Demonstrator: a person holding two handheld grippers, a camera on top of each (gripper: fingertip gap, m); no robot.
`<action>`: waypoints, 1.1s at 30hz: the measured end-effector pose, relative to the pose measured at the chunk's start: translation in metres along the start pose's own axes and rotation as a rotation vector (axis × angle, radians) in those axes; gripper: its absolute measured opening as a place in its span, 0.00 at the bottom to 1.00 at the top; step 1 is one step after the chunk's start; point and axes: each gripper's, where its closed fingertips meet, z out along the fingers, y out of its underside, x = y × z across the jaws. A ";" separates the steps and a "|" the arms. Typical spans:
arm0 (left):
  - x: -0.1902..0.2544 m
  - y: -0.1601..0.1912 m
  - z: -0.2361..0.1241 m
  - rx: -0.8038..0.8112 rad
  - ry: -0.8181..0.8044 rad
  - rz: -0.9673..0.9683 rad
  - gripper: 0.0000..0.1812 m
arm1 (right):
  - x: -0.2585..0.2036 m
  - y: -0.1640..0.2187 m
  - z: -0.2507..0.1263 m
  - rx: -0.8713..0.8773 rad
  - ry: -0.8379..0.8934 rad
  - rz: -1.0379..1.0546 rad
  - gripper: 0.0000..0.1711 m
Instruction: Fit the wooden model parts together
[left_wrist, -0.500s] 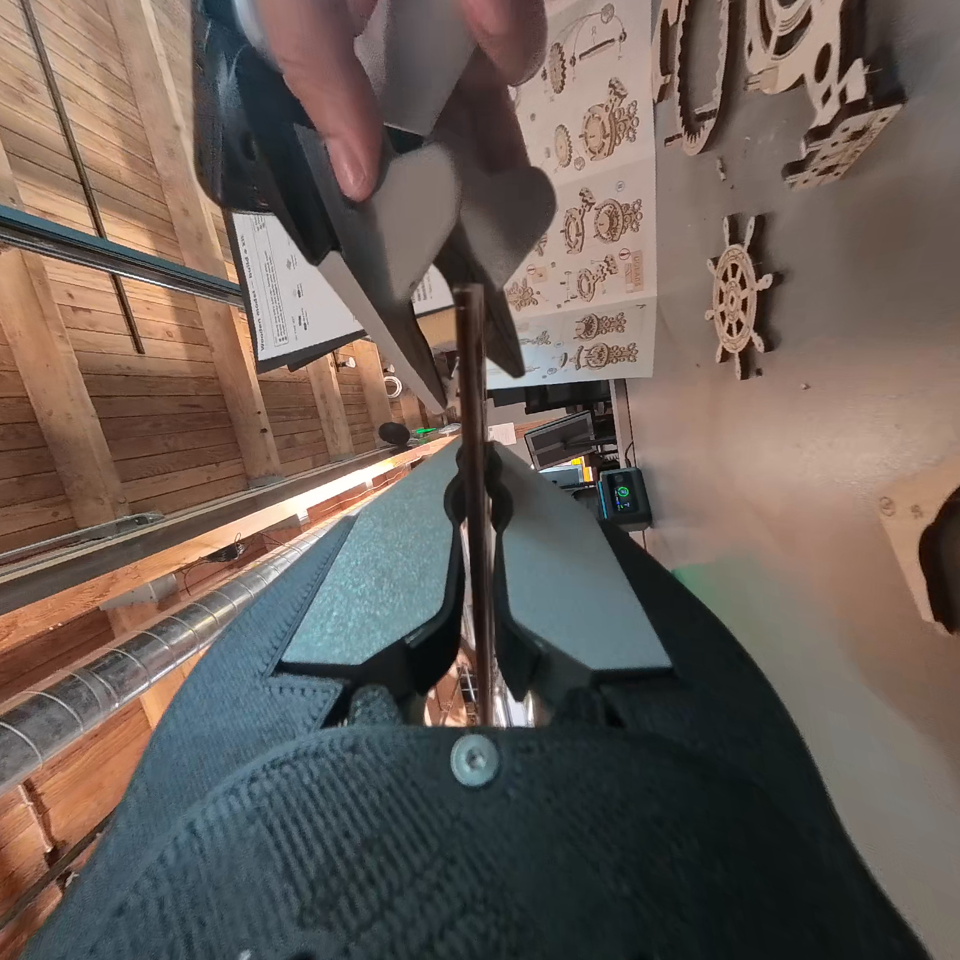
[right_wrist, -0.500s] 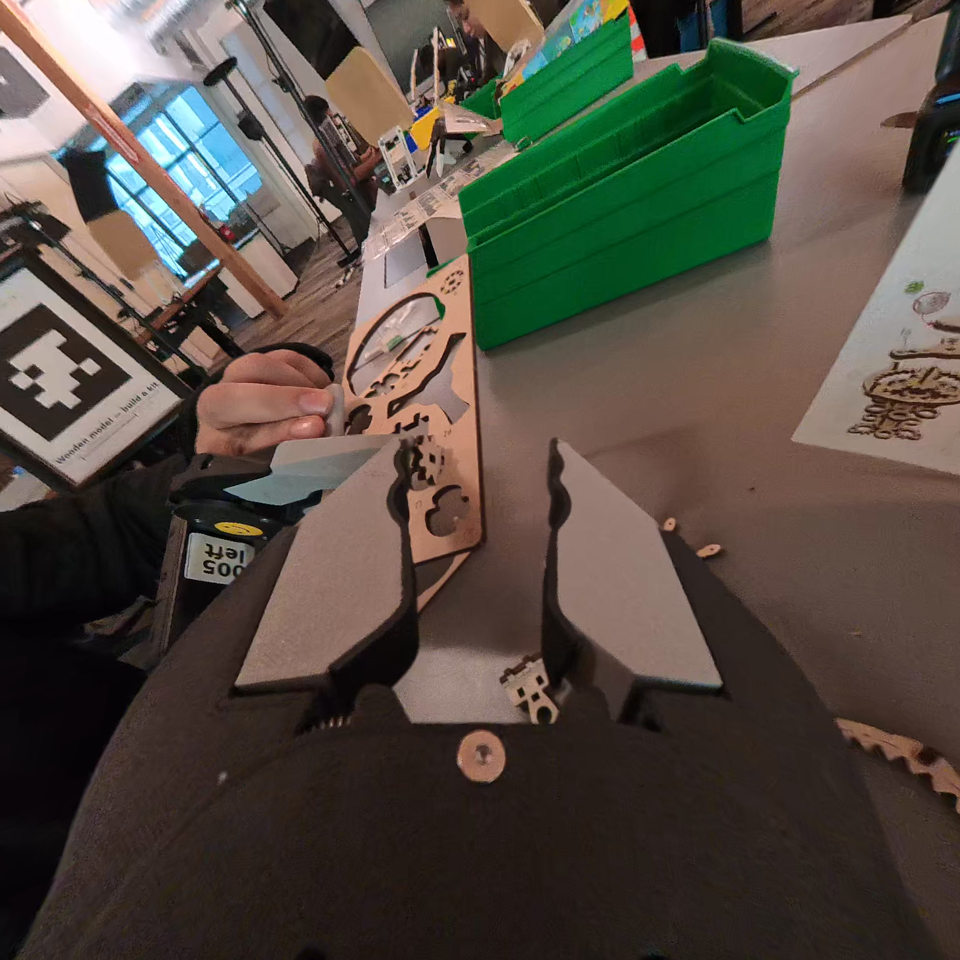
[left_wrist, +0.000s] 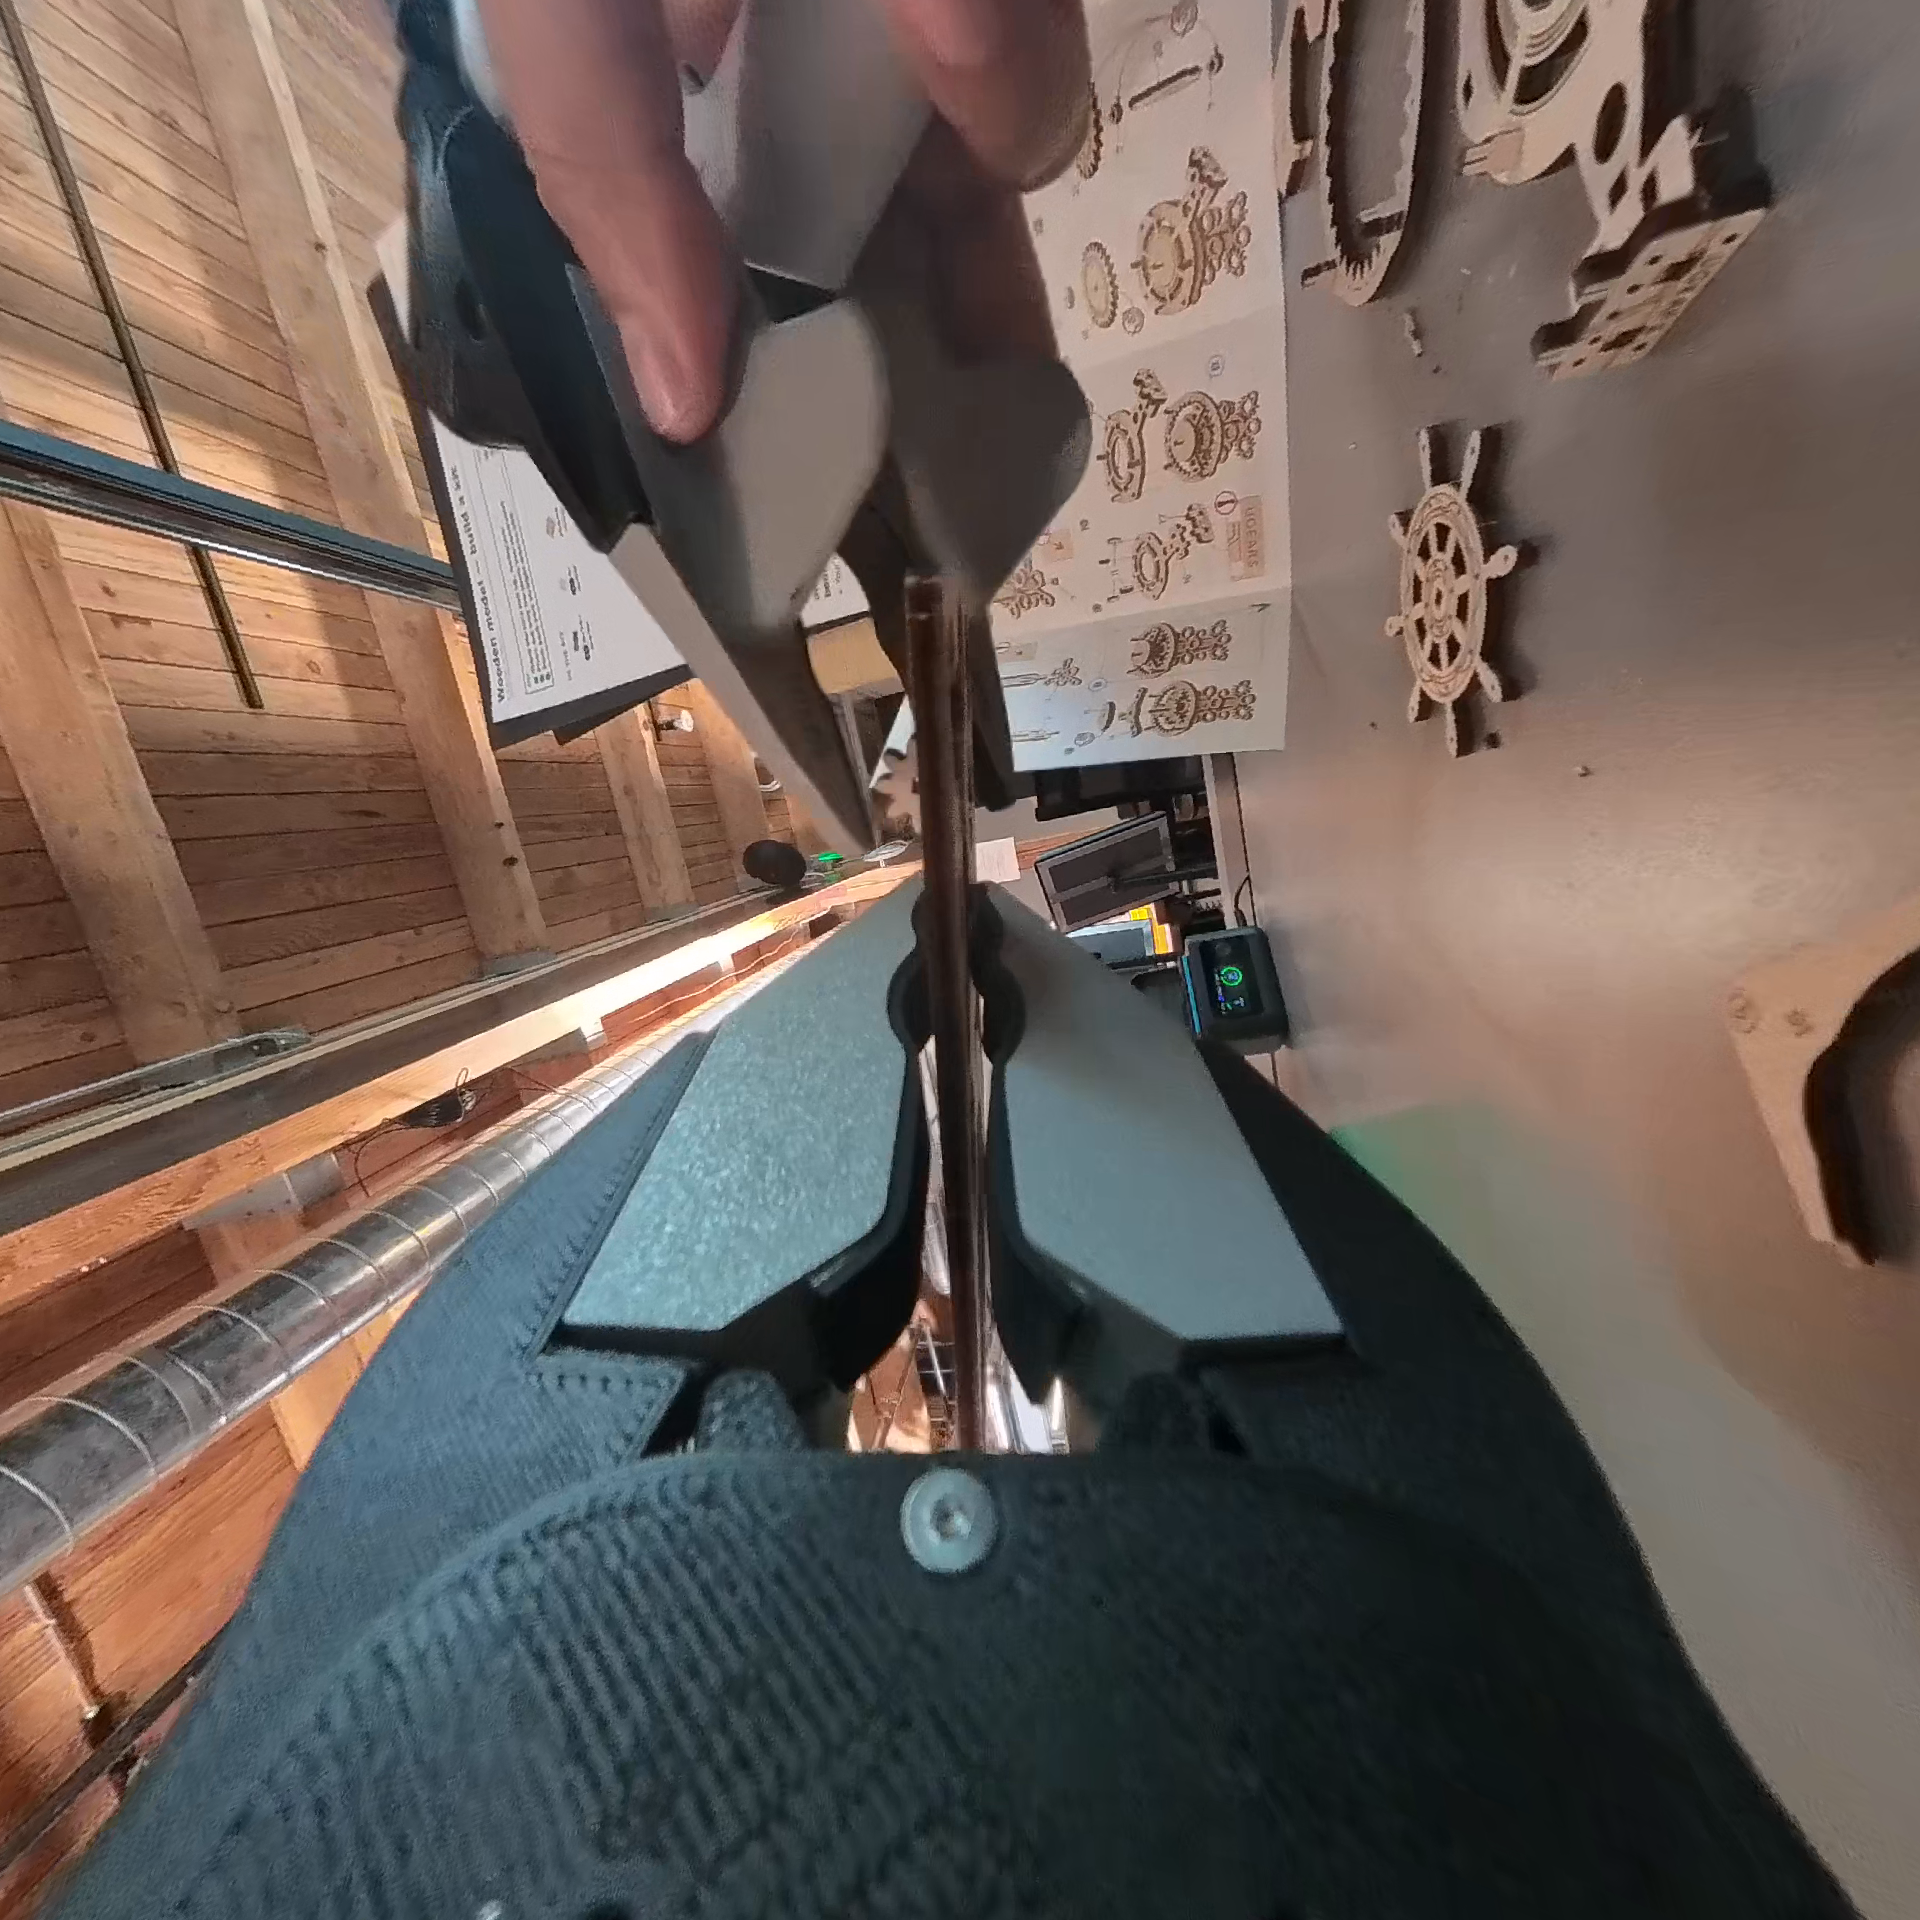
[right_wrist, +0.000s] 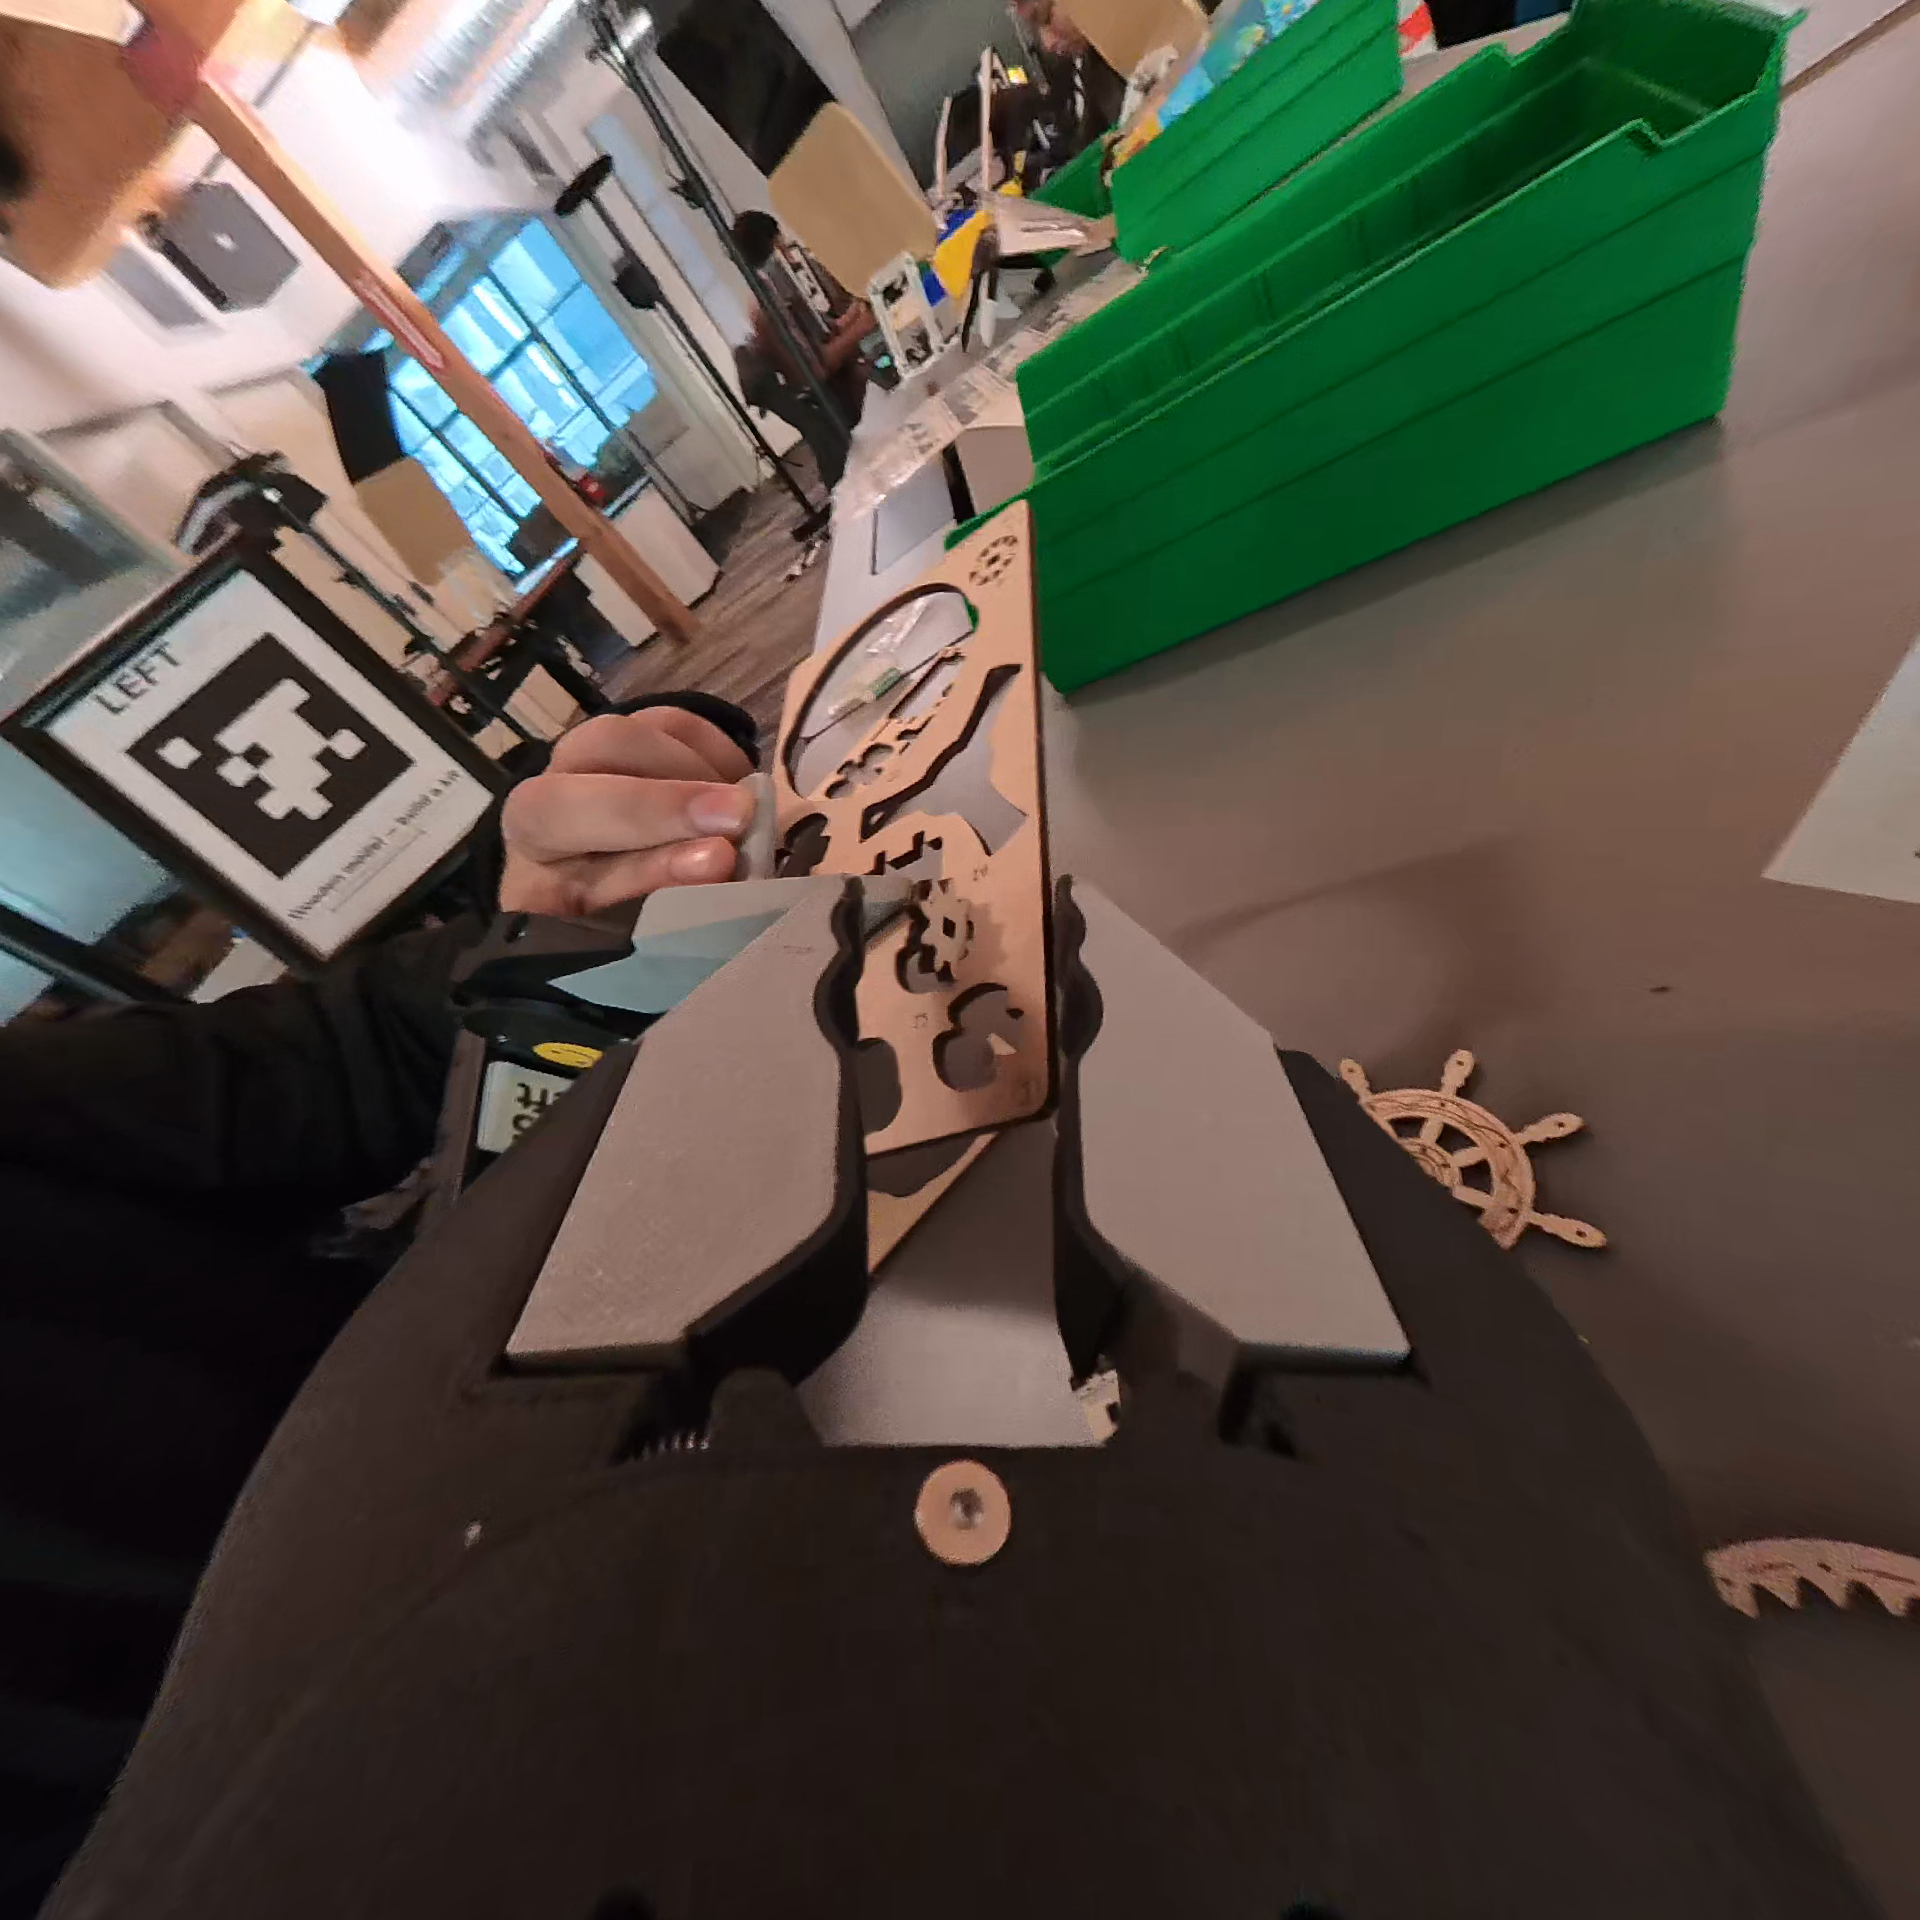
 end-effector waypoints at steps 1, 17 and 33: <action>0.001 -0.001 0.001 -0.001 0.002 -0.003 0.00 | 0.004 0.001 0.000 -0.006 0.030 -0.016 0.15; 0.000 0.002 0.005 -0.024 0.009 -0.009 0.00 | 0.009 0.001 -0.001 -0.004 0.066 -0.026 0.14; -0.005 0.003 -0.001 -0.017 -0.019 -0.024 0.00 | -0.005 -0.005 -0.005 0.073 -0.243 0.274 0.12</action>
